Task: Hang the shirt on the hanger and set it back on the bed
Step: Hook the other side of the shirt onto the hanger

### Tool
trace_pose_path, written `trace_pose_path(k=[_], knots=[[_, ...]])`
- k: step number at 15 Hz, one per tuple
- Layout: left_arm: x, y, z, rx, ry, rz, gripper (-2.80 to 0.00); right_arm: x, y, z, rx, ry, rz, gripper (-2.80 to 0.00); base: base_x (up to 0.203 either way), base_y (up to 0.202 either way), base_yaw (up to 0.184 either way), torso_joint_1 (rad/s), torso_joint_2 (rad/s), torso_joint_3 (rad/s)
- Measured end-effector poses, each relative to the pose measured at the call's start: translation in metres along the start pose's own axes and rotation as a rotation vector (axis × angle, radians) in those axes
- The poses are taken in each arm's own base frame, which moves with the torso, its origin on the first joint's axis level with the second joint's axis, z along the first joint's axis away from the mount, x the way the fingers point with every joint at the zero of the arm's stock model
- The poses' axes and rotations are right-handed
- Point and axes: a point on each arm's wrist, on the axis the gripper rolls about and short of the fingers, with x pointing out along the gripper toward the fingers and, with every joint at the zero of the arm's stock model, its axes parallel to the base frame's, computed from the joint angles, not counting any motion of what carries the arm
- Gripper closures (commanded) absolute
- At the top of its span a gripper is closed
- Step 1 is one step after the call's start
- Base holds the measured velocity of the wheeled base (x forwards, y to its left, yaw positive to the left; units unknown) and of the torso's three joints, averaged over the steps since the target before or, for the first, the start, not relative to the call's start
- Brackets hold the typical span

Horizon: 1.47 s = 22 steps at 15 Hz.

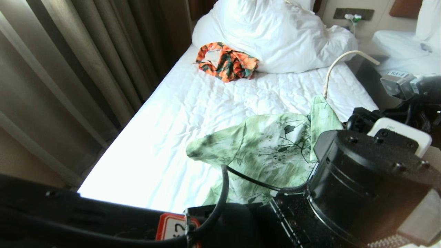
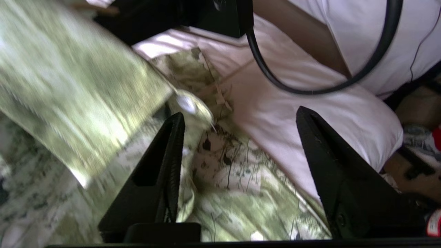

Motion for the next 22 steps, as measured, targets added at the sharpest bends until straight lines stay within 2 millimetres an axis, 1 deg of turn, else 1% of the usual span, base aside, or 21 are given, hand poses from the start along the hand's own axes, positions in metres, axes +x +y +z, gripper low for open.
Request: trace_pose_path(k=[2, 4, 8, 11, 14, 15, 16, 17, 19, 20, 22], knots=[[-0.011, 0.004, -0.009, 0.005, 0.033, 0.001, -2.80, 0.000, 0.000, 0.001, -0.002, 0.000, 0.001, 0.00, 0.000, 0.000, 0.000, 0.000, 0.00, 0.000], [-0.024, 0.009, -0.013, -0.004, 0.050, 0.008, 0.00, 0.001, 0.001, 0.001, -0.004, 0.000, 0.003, 0.00, 0.000, 0.000, 0.000, 0.000, 0.00, 0.000], [-0.053, 0.025, -0.015, -0.003, 0.063, 0.048, 0.00, 0.010, 0.004, 0.005, -0.006, 0.000, 0.031, 0.00, 0.000, 0.000, 0.000, 0.000, 0.00, 0.000], [-0.088, 0.052, -0.005, -0.018, 0.033, 0.095, 0.00, 0.031, 0.008, 0.010, -0.013, -0.001, 0.099, 0.00, 0.000, 0.000, 0.000, 0.000, 0.00, 0.000], [-0.138, 0.087, 0.011, -0.032, -0.007, 0.150, 0.00, 0.050, 0.013, 0.019, -0.003, -0.001, 0.163, 0.00, 0.000, 0.000, 0.000, 0.000, 0.00, 0.000], [-0.158, 0.099, 0.016, -0.035, -0.012, 0.171, 0.00, 0.056, 0.016, 0.021, -0.006, -0.001, 0.183, 0.00, 0.000, 0.000, 0.000, 0.000, 0.00, 0.000], [-0.173, 0.109, 0.018, -0.036, -0.012, 0.189, 0.00, 0.061, 0.018, 0.022, -0.008, 0.000, 0.192, 0.00, 0.000, 0.000, 0.000, 0.000, 0.00, 0.000], [-0.187, 0.119, 0.020, -0.023, -0.009, 0.209, -2.80, 0.065, 0.020, 0.023, -0.007, 0.002, 0.195, 0.00, 0.000, 0.000, 0.000, 0.000, 0.00, 0.000], [-0.206, 0.128, 0.028, 0.018, -0.047, 0.214, -2.80, 0.068, 0.023, 0.026, 0.002, 0.003, 0.202, 0.00, 0.000, 0.000, 0.000, 0.000, 0.00, 0.000], [-0.211, 0.129, 0.031, 0.035, -0.064, 0.195, -2.80, 0.068, 0.025, 0.027, 0.009, 0.004, 0.203, 0.00, 0.000, 0.000, 0.000, 0.000, 0.00, 0.000], [-0.214, 0.129, 0.033, 0.062, -0.077, 0.154, -2.80, 0.068, 0.028, 0.030, 0.017, 0.004, 0.206, 0.00, 0.000, 0.000, 0.000, 0.000, 0.00, 0.000]])
